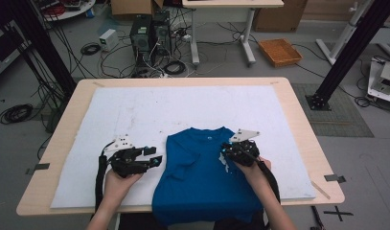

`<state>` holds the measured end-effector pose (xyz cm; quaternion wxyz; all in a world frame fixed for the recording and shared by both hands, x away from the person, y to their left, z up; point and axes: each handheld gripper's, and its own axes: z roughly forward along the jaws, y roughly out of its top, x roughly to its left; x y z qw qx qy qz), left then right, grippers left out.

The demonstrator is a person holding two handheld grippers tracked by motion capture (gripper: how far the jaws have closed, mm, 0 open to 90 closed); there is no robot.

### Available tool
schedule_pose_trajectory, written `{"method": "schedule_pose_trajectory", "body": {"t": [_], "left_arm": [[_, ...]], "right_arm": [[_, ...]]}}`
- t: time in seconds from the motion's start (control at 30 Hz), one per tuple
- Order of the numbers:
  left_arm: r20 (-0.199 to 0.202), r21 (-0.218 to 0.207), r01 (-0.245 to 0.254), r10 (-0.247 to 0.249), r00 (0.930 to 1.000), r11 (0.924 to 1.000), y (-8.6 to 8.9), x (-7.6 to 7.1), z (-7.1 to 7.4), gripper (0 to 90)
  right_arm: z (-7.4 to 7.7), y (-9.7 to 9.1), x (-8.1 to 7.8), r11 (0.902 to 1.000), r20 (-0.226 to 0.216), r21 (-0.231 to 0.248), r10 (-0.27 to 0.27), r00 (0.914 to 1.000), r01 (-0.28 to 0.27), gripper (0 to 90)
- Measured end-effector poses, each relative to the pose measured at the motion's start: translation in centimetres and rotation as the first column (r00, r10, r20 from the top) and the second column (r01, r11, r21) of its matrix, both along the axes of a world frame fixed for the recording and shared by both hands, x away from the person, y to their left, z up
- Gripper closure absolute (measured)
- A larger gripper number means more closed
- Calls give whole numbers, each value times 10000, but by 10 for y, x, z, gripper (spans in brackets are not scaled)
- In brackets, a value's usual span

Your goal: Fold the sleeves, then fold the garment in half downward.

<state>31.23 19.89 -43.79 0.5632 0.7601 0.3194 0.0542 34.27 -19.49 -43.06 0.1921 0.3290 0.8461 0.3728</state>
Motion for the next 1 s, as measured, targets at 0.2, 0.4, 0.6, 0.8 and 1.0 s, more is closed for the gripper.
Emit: {"method": "schedule_pose_trajectory", "body": {"t": [0.2,0.4,0.6,0.8,1.0], "left_arm": [[155,6,-214,213,9997,9998,0,1,1,447],[457,4,-542,541,9975,9985,2,5,10,414],[506,120,-590,583,9970,9982,3,6,12,403],[474,245,-634,622,9969,9977,3,4,11,391],[540,167,-592,582,9968,9981,1,3,14,391]], "right_arm": [[14,-25,-6,9933,-87,1153,-102,9999,111,552],[38,-81,-11,9609,-38,2673,-742,9972,726,381],[39,-111,-11,9409,-179,3129,-1306,9913,1296,332],[36,-117,-9,9378,-279,3194,-1342,9906,1360,328],[38,-115,-8,9342,-266,3262,-1435,9893,1443,328]]}}
